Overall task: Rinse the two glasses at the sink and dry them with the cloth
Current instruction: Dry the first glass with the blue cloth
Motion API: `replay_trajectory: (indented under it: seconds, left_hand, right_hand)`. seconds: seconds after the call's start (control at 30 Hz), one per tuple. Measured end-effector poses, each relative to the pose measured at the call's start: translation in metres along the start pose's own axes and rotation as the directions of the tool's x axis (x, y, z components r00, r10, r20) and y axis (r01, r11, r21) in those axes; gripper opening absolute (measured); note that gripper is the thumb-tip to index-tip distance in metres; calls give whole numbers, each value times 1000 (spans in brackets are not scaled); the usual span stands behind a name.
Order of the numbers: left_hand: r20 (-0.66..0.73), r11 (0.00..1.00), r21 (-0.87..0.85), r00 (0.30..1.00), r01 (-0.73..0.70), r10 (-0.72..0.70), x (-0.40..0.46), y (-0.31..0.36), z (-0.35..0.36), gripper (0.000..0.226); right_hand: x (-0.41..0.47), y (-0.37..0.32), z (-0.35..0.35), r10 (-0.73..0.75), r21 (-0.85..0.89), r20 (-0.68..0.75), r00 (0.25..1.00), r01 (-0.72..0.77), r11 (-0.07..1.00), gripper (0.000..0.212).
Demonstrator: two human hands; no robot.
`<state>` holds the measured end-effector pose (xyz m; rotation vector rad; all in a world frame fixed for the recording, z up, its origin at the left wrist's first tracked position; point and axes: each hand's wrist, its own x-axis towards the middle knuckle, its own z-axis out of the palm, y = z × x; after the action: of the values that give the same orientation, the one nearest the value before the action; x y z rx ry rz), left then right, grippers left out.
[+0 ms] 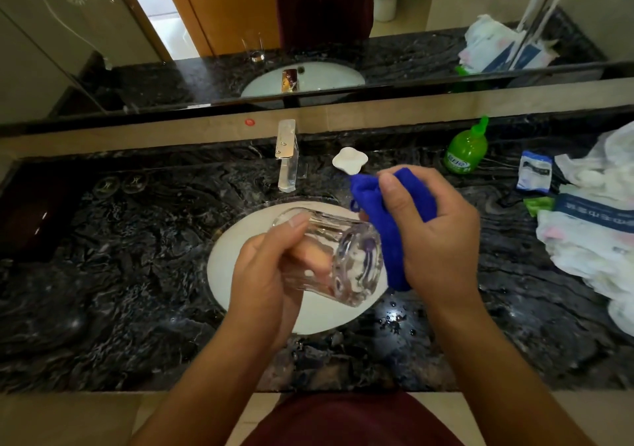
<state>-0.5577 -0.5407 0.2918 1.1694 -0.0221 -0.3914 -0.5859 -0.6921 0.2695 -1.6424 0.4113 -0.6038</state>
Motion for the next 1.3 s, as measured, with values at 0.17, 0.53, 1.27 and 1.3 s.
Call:
replay_trajectory:
  seconds: [0.17,0.53,1.27,1.3]
  left_hand:
    - [215,911,322,957,-259,196,8,8,-17,39]
    - [6,753,506,875,-420,484,32,0,-11,26]
    - [-26,893,449,999,46,-38,24,-5,-27,60]
    - [-5,905,420,997,67,-71,21,-7,-28,63]
  right_hand:
    - [-3,4,-14,318,125,506,802,-433,893,60]
    - [-23,21,-2,244,298,761,601,-658,691,79]
    - [-8,16,-5,72,366,470,880,-268,891,45]
    - [-9,15,-5,61,346,407,912,-215,913,39]
